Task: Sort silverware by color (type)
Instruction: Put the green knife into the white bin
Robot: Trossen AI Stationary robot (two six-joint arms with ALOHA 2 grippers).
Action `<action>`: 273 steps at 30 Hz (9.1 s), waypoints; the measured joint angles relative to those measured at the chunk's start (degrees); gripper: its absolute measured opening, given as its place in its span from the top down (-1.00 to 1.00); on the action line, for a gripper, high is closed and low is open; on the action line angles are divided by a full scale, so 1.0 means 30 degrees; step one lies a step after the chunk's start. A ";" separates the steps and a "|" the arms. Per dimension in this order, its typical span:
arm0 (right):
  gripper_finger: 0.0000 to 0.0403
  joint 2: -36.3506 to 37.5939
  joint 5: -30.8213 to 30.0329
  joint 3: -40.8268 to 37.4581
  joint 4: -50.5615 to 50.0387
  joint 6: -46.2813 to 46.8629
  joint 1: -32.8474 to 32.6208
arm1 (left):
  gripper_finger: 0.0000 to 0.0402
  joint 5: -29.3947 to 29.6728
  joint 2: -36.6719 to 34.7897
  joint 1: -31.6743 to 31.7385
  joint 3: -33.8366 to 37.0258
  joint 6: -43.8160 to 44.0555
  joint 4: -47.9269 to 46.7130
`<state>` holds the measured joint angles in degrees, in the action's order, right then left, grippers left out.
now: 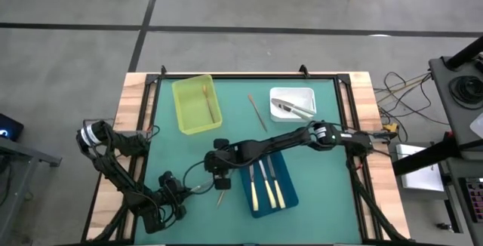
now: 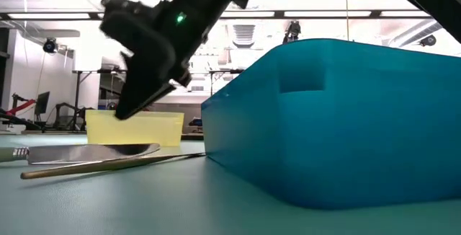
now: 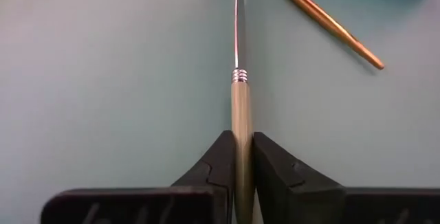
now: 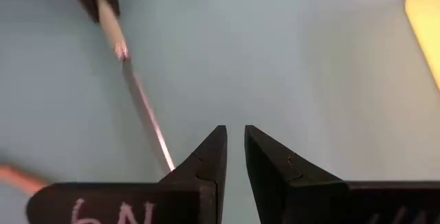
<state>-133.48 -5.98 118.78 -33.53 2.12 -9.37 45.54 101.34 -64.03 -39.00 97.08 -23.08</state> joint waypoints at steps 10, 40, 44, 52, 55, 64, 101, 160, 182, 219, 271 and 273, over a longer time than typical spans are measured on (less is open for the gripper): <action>0.77 0.0346 0.5103 -0.0007 -0.1117 -0.0441 -0.0028 | 0.92 0.0523 0.0430 -0.0029 0.0000 -0.0519 0.0546; 0.12 0.0055 0.4121 -0.4263 0.5680 -0.1153 -0.0262 | 0.92 0.0723 0.0444 -0.0029 0.0015 -0.0659 0.0617; 0.23 0.0034 0.4072 -0.4420 0.5911 -0.1374 -0.0255 | 0.92 0.0733 0.0444 -0.0029 0.0015 -0.0657 0.0636; 0.87 -0.0033 0.4226 -0.4425 0.5972 -0.2358 -0.0167 | 0.92 0.0722 0.0498 -0.0015 -0.0239 -0.1032 0.0405; 0.93 -0.0047 0.4365 -0.4337 0.5877 -0.2835 -0.0168 | 0.93 0.0571 0.0533 0.0015 -0.0606 -0.1326 0.0033; 0.96 -0.0084 0.3961 -0.3577 0.5708 -0.3299 -0.0189 | 0.55 -0.0401 0.0597 0.0022 -0.2300 -0.1331 -0.2430; 0.96 0.0621 -0.3255 0.2193 -0.5190 -0.8041 -0.0576 | -0.27 -0.0071 -0.1075 0.0015 -0.7520 0.1282 -1.3005; 0.96 1.8859 -1.2685 -1.4710 -0.3550 -1.4392 -0.5728 | -0.23 -0.9795 -0.9100 1.3945 -0.8919 -3.3723 0.1761; 0.96 1.7897 -1.2442 -1.4717 -0.0881 -2.3444 -0.6003 | -0.23 -2.2168 -0.6271 2.1393 -0.7300 -3.5834 0.6212; 0.96 1.7897 -1.2516 -1.4710 0.0419 -2.8212 -0.5996 | 0.36 -2.6427 -0.3443 2.2134 -0.7308 -3.4039 0.9379; 0.71 1.7972 -1.3044 -1.4702 0.1540 -2.7061 -0.5989 | 0.94 -2.4555 -0.3541 2.1726 -0.7322 -3.1083 1.1681; 0.71 1.7977 -1.3112 -1.4709 0.1849 -2.7061 -0.5989 | 0.94 -2.4614 -0.3541 2.1726 -0.7322 -3.0643 1.1706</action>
<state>-79.55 -45.32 74.65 -27.98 -79.07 -27.33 -28.30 90.72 1.15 -60.97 5.15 12.04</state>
